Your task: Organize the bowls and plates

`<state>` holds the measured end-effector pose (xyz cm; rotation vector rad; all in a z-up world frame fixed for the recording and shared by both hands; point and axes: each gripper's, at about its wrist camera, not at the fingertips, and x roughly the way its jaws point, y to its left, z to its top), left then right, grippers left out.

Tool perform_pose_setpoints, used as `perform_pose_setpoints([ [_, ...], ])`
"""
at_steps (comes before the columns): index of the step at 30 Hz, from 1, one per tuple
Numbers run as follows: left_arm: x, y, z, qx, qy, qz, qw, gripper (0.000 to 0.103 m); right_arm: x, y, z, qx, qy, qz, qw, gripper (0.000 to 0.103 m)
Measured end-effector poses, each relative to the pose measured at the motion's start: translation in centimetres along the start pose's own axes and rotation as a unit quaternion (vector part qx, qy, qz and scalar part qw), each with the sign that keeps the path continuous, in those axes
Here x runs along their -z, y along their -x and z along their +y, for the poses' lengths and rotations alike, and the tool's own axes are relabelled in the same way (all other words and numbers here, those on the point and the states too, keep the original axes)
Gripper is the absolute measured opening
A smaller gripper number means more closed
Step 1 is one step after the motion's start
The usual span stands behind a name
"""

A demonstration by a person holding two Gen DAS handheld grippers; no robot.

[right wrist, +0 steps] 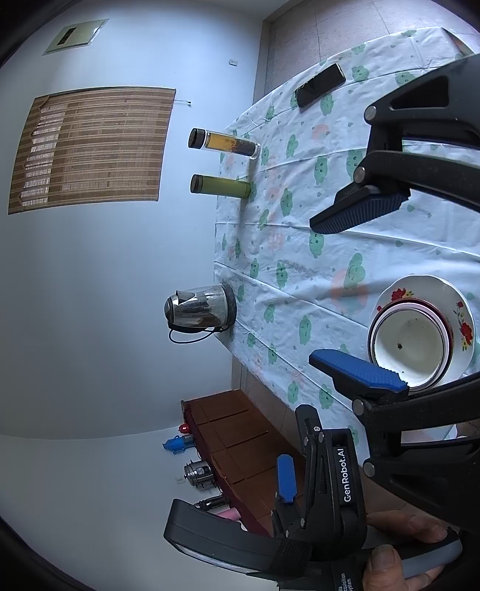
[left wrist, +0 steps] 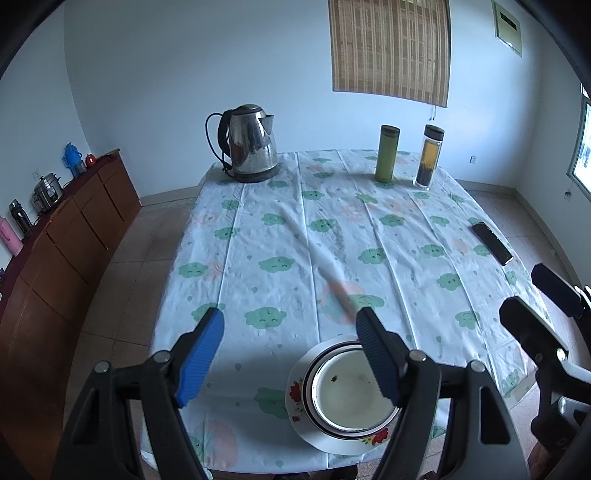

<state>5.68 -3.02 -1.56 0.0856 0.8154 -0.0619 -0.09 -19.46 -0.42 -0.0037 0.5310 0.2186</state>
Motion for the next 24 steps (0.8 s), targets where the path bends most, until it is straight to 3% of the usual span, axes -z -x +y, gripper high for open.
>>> perform_pose_setpoints([
  [20, -1.1, 1.4, 0.4, 0.002, 0.001, -0.023, 0.9997, 0.076, -0.8, 0.9, 0.4, 0.013, 0.009, -0.025, 1.000, 0.067],
  [24, -1.1, 1.4, 0.3, 0.001, -0.004, -0.024, 0.9997, 0.088, -0.9, 0.9, 0.5, 0.011, 0.010, -0.023, 1.000, 0.067],
])
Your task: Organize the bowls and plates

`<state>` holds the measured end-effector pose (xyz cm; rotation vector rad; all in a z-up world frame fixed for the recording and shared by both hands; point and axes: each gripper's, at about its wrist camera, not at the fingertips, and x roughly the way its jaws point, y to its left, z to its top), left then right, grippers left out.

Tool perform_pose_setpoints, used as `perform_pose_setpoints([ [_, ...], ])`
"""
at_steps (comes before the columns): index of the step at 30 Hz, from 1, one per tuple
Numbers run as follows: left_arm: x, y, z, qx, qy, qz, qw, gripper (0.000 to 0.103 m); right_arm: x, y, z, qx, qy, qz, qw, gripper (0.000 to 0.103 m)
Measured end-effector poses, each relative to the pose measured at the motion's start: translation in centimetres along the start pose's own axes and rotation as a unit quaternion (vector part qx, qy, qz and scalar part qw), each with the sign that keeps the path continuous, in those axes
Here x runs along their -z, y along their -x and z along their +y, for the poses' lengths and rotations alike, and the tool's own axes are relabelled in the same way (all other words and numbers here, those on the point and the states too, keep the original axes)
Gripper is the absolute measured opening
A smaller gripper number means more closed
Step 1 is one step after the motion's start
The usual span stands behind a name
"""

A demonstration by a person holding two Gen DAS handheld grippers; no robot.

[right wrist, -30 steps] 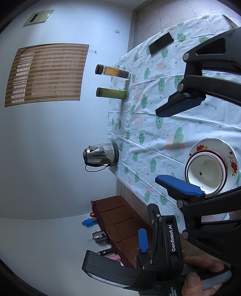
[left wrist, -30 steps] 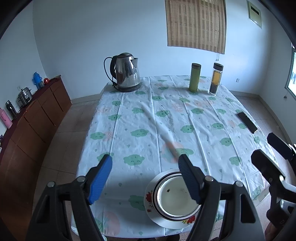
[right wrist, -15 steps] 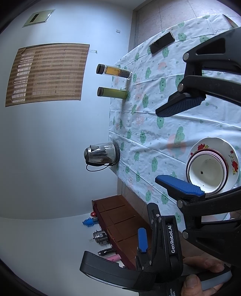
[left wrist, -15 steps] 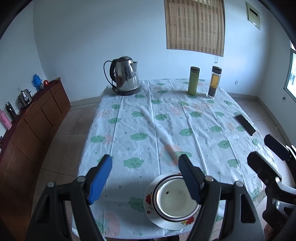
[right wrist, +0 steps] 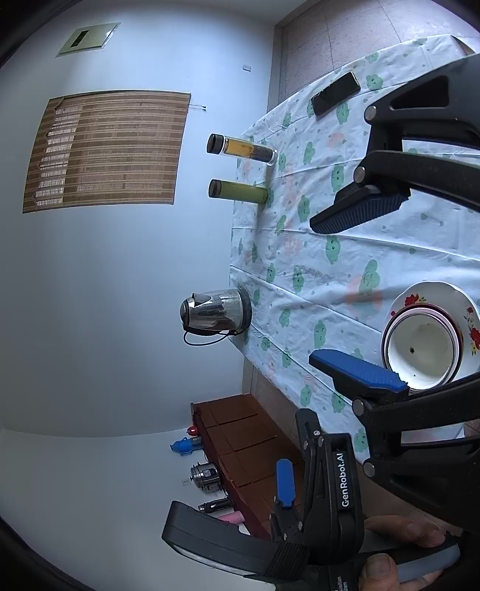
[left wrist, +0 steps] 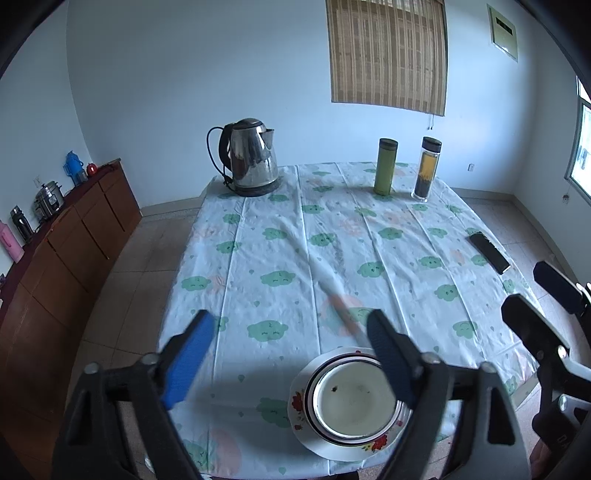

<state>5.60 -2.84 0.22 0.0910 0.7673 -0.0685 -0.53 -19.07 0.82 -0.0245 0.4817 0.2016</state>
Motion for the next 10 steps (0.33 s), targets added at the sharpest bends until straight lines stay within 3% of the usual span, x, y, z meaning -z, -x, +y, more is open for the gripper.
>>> perform_pose_setpoints([
  [10, -0.15, -0.05, -0.01, 0.005, -0.003, -0.002, 1.0000, 0.088, -0.14, -0.31, 0.03, -0.004, 0.000, 0.004, 1.000, 0.067],
])
